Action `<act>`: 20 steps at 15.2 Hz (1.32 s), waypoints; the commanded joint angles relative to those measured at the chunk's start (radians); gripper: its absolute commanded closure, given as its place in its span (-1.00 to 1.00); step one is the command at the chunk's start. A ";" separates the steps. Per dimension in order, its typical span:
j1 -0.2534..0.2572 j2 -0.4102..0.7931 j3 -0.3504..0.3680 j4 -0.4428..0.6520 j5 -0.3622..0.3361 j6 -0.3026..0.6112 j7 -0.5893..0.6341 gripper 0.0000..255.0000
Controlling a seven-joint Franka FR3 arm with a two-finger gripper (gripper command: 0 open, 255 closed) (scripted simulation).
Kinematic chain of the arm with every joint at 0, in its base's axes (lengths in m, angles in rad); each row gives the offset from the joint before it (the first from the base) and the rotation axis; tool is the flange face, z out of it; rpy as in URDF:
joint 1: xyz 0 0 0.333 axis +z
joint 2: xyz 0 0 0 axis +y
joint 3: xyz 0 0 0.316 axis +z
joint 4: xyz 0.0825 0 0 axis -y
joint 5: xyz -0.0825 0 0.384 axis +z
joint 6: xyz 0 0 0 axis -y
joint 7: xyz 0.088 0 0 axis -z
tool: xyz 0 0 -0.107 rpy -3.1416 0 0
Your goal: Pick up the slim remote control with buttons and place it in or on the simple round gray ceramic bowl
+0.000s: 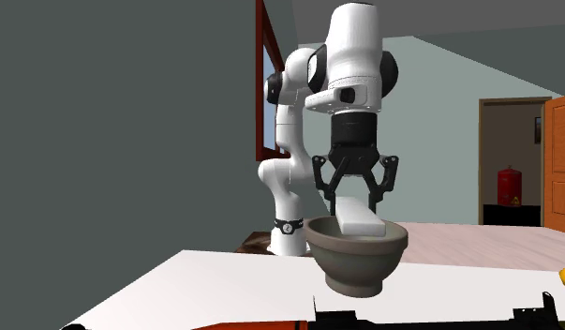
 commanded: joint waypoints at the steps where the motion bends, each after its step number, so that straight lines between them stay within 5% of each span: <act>1: 0.001 0.011 0.001 -0.019 -0.002 0.031 0.003 1.00; 9: 0.001 0.011 0.001 -0.019 -0.002 0.031 0.003 1.00; 10: 0.001 0.011 0.001 -0.019 -0.001 0.031 0.003 -1.00; 15: 0.001 0.011 0.001 -0.019 -0.002 0.031 0.003 -1.00; 20: 0.001 -0.015 0.001 0.077 0.002 -0.091 0.000 -1.00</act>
